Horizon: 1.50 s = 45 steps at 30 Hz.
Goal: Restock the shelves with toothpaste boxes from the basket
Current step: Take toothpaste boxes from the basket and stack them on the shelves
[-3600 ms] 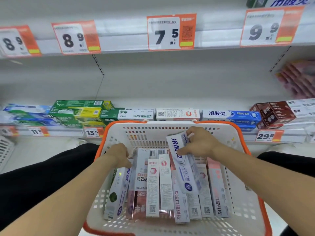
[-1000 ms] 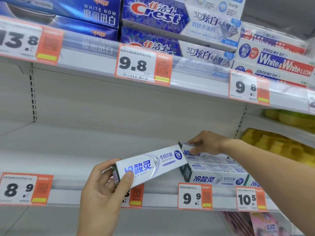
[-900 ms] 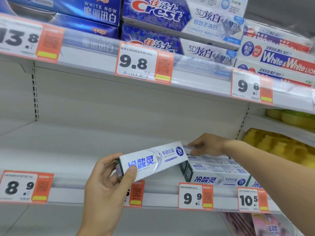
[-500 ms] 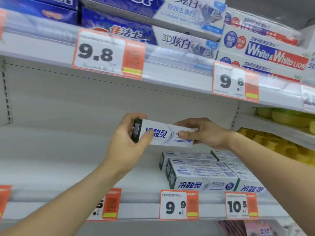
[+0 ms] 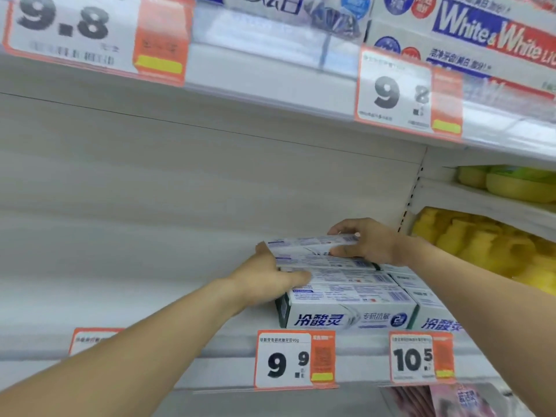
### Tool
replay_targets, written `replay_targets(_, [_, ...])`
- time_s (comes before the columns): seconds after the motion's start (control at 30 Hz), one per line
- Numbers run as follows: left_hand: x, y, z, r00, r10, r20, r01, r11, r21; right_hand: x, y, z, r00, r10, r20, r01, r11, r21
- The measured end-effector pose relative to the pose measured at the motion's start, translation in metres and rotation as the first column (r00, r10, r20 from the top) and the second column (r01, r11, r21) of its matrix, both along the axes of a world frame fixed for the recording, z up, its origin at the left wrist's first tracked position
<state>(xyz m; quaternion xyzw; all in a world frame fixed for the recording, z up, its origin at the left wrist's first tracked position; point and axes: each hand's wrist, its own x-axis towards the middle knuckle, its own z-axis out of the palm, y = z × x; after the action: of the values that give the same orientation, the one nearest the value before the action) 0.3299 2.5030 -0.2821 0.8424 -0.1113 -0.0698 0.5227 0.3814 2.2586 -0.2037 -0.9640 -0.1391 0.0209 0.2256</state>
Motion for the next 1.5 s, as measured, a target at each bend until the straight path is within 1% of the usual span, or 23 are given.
replay_targets(0.1, [-0.004, -0.001, 0.004, 1.0, -0.021, 0.015, 0.02, 0.999, 0.025, -0.01, -0.007, -0.005, 0.997, 0.01, -0.074, -0.013, 0.999, -0.038])
replay_targets(0.13, [-0.006, -0.001, 0.006, 1.0, -0.017, 0.012, 0.016, 0.999, 0.028, -0.014, -0.009, -0.005, 0.998, 0.021, -0.058, -0.025, 0.997, -0.076])
replay_targets(0.2, [-0.008, -0.002, 0.008, 1.0, -0.002, -0.002, 0.002, 0.999, 0.032, -0.022, -0.015, -0.001, 0.997, 0.019, 0.072, -0.01, 0.993, -0.121])
replay_targets(0.27, [-0.008, -0.003, 0.008, 1.0, 0.029, -0.008, -0.029, 0.999, 0.044, -0.031, -0.027, 0.004, 0.979, -0.029, 0.201, 0.044, 0.996, -0.072])
replay_targets(0.3, [-0.009, -0.005, 0.01, 0.998, 0.061, -0.008, -0.06, 0.997, 0.045, -0.034, -0.036, 0.006, 0.972, -0.069, 0.225, 0.085, 0.994, -0.062])
replay_targets(0.33, [-0.01, -0.008, 0.013, 0.996, 0.092, -0.005, -0.092, 0.995, 0.048, -0.036, -0.048, 0.007, 0.971, -0.116, 0.208, 0.135, 0.988, -0.08])
replay_targets(0.4, [-0.015, -0.015, 0.019, 0.992, 0.126, 0.003, -0.126, 0.989, 0.072, -0.042, -0.074, 0.004, 0.972, -0.231, 0.047, 0.236, 0.959, -0.155])
replay_targets(0.43, [-0.017, -0.019, 0.021, 0.991, 0.136, 0.006, -0.136, 0.986, 0.092, -0.046, -0.085, 0.0, 0.961, -0.274, -0.042, 0.26, 0.945, -0.201])
replay_targets(0.47, [-0.018, -0.022, 0.023, 0.99, 0.139, 0.009, -0.139, 0.982, 0.126, -0.051, -0.092, -0.006, 0.952, -0.291, -0.094, 0.261, 0.933, -0.247])
replay_targets(0.5, [-0.02, -0.024, 0.026, 0.992, 0.127, 0.015, -0.127, 0.979, 0.161, -0.054, -0.099, -0.013, 0.952, -0.29, -0.1, 0.253, 0.926, -0.28])
replay_targets(0.63, [-0.023, -0.026, 0.038, 0.998, 0.053, -0.013, -0.048, 0.961, 0.272, -0.056, -0.105, -0.03, 0.98, -0.2, -0.004, 0.187, 0.926, -0.328])
replay_targets(0.73, [-0.016, -0.029, 0.047, 0.999, 0.046, -0.03, -0.03, 0.912, 0.41, -0.056, -0.103, -0.03, 0.981, -0.193, -0.006, 0.178, 0.916, -0.359])
replay_targets(0.77, [-0.014, -0.032, 0.05, 0.998, 0.058, -0.029, -0.037, 0.879, 0.475, -0.057, -0.103, -0.029, 0.981, -0.194, -0.008, 0.178, 0.916, -0.358])
replay_targets(0.83, [-0.013, -0.041, 0.056, 0.995, 0.104, -0.005, -0.078, 0.777, 0.624, -0.057, -0.102, -0.029, 0.982, -0.189, -0.007, 0.174, 0.919, -0.355])
replay_targets(0.9, [-0.014, -0.056, 0.058, 0.99, 0.106, 0.096, -0.142, 0.663, 0.735, -0.057, -0.102, -0.03, 0.983, -0.185, 0.003, 0.174, 0.918, -0.355])
replay_targets(0.97, [-0.016, -0.074, 0.058, 0.981, 0.017, 0.191, -0.163, 0.599, 0.784, -0.057, -0.102, -0.031, 0.983, -0.181, 0.009, 0.173, 0.92, -0.353])
replay_targets(1.0, [-0.015, -0.084, 0.057, 0.98, -0.025, 0.195, -0.142, 0.595, 0.791, -0.057, -0.102, -0.03, 0.984, -0.178, 0.01, 0.17, 0.922, -0.348])
replay_targets(1.07, [-0.012, -0.099, 0.054, 0.99, -0.074, 0.123, -0.053, 0.606, 0.793, -0.058, -0.102, -0.029, 0.985, -0.17, 0.018, 0.167, 0.928, -0.334])
replay_targets(1.13, [-0.012, -0.106, 0.05, 0.992, -0.109, 0.057, 0.017, 0.583, 0.812, -0.057, -0.101, -0.028, 0.985, -0.167, 0.032, 0.169, 0.937, -0.307])
replay_targets(1.33, [-0.023, -0.104, 0.045, 0.98, -0.171, 0.106, 0.007, 0.556, 0.831, -0.054, -0.103, -0.031, 0.987, -0.147, 0.066, 0.16, 0.952, -0.261])
replay_targets(1.43, [-0.023, -0.107, 0.046, 0.979, -0.177, 0.1, 0.011, 0.537, 0.843, -0.058, -0.102, -0.029, 0.99, -0.126, 0.07, 0.141, 0.95, -0.278])
replay_targets(1.5, [-0.022, -0.109, 0.046, 0.98, -0.176, 0.096, 0.011, 0.525, 0.851, -0.06, -0.103, -0.028, 0.993, -0.111, 0.037, 0.117, 0.944, -0.31])
